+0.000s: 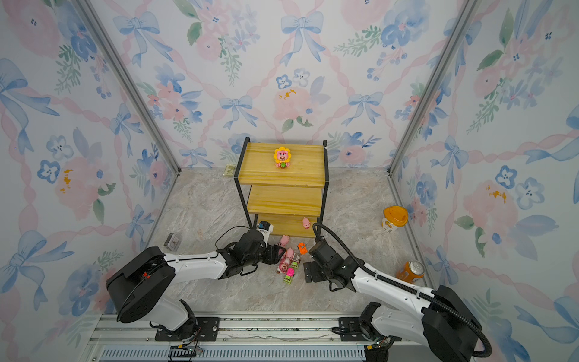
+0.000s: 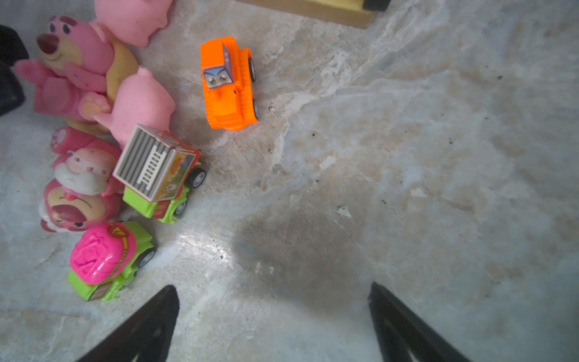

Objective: Place and organize the plastic toys onto the shelf
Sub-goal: 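Withdraw the left gripper back down toward the toy pile, then position the left gripper over the pink bear figure with yellow back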

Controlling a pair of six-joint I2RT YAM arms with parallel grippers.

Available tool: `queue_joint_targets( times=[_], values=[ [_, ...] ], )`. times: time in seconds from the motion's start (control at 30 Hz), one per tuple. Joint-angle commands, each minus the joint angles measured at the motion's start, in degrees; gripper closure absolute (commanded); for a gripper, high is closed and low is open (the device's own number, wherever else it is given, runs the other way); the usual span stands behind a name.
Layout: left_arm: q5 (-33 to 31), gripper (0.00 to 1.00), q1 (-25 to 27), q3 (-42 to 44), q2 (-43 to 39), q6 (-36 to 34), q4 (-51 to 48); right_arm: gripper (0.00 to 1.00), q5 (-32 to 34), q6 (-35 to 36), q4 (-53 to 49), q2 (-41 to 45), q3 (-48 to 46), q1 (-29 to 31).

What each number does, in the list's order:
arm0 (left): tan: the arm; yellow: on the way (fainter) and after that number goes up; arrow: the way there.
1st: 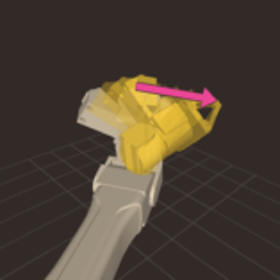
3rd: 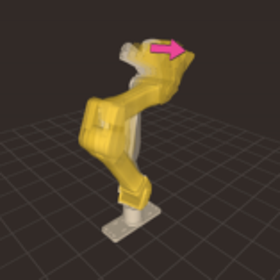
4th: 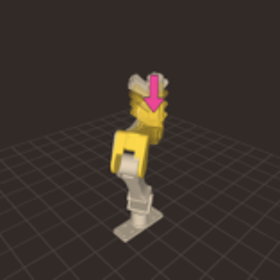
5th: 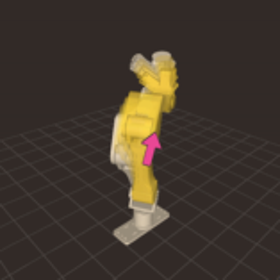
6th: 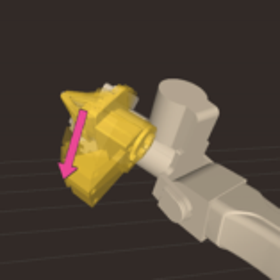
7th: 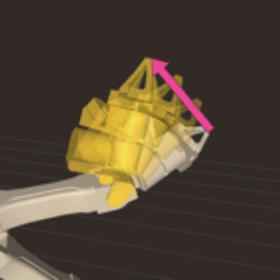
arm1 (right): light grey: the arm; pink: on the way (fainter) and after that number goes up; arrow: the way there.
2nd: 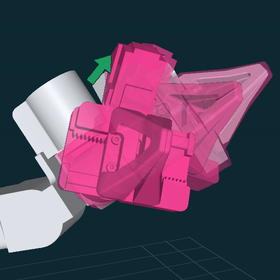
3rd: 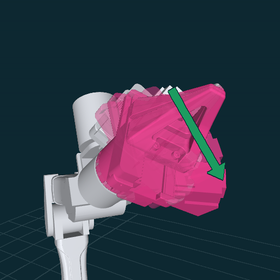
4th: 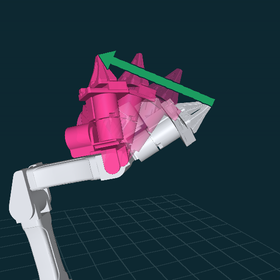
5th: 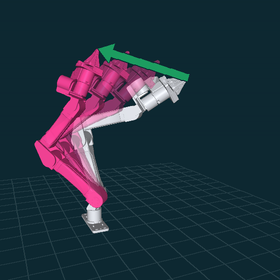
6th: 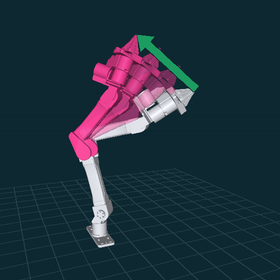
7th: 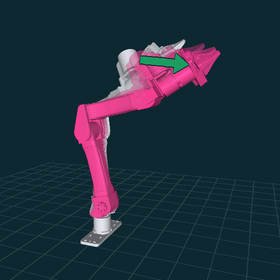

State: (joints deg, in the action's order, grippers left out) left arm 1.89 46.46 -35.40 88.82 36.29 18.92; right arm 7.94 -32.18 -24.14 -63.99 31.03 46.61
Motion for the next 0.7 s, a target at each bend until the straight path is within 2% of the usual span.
queue_joint_targets(
  times=[0.0,0.43,0.5,0.53,0.67],
  values=[
    [-0.9,0.31,-0.2,-1.5,1.4,1.9,1.0,0.03,1.1,-0.9,-0.4,1.4,-0.7,0.7],
    [-1.5,0.33,-0.2,-2.8,7.2,5.5,0.6,0.03,1.1,-1.1,-0.1,1.9,-1.5,0.6],
    [-2.2,0.38,-0.2,-3.2,7.4,5.3,-0.7,0.03,1.2,-1.2,-0.2,1.9,-1.4,0.6],
    [-2.7,0.44,-0.2,-3.3,7.3,4.9,-1.7,0.03,1.1,-1.2,-0.2,1.8,-1.4,0.6],
    [-4.6,0.50,-0.2,-3.7,5.0,2.6,-6.7,0.03,1.1,-1.2,0.1,1.7,-1.7,0.6]
  ],
)
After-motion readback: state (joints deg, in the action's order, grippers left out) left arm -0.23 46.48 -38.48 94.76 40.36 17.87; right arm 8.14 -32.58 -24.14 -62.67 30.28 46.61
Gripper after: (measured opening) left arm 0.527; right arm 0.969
